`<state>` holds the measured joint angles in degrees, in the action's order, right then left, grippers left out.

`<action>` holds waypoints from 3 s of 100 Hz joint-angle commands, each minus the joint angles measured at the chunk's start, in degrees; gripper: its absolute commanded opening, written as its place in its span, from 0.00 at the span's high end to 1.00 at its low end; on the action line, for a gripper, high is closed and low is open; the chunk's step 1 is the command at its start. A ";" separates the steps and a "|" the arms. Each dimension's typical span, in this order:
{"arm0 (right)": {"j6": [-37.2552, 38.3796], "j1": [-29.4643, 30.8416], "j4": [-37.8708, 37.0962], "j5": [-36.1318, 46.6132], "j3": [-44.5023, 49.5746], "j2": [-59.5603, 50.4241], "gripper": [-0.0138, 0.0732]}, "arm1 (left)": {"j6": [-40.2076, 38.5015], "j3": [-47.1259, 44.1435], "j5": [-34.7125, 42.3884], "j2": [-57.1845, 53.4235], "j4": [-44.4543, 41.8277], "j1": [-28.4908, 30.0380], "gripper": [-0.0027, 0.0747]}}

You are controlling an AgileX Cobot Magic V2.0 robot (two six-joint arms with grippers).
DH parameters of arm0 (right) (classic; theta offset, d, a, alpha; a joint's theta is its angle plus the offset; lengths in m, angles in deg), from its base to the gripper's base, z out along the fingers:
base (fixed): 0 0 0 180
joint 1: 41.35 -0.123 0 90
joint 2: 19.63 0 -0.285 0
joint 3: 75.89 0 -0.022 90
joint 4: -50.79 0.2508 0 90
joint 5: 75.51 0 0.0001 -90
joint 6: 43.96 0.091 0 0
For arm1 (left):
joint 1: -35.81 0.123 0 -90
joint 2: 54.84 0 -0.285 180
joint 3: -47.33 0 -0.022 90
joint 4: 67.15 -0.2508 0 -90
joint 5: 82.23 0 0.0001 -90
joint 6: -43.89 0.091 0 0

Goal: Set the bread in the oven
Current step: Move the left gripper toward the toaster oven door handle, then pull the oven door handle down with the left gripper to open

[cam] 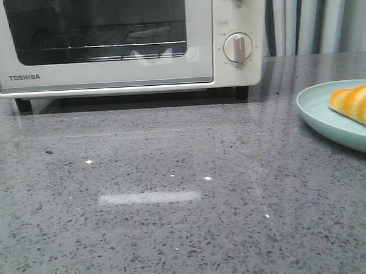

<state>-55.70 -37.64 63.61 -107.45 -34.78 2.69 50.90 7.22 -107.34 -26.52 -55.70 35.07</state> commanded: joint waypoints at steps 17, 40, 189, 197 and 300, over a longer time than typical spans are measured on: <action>-0.75 -0.10 0.03 4.05 -1.99 1.15 0.53 | 3.87 2.02 3.68 1.06 2.72 0.11 0.72; -0.75 -1.31 0.27 3.69 -1.99 1.29 0.52 | 5.10 2.02 2.73 1.06 4.40 0.11 0.53; -7.39 -4.66 6.84 0.64 -3.89 2.94 0.52 | 49.31 18.71 -14.16 20.10 42.67 0.11 0.99; -7.37 -4.66 6.94 0.64 -3.89 2.94 0.52 | 51.13 21.05 -15.26 24.44 44.35 0.11 0.99; -8.13 -4.66 7.95 0.75 -3.89 2.94 0.52 | 50.36 44.94 -12.91 58.55 33.96 -15.92 0.99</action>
<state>-63.15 -42.25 70.68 -110.87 -36.89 4.52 101.97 50.22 -123.94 32.99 -22.92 19.70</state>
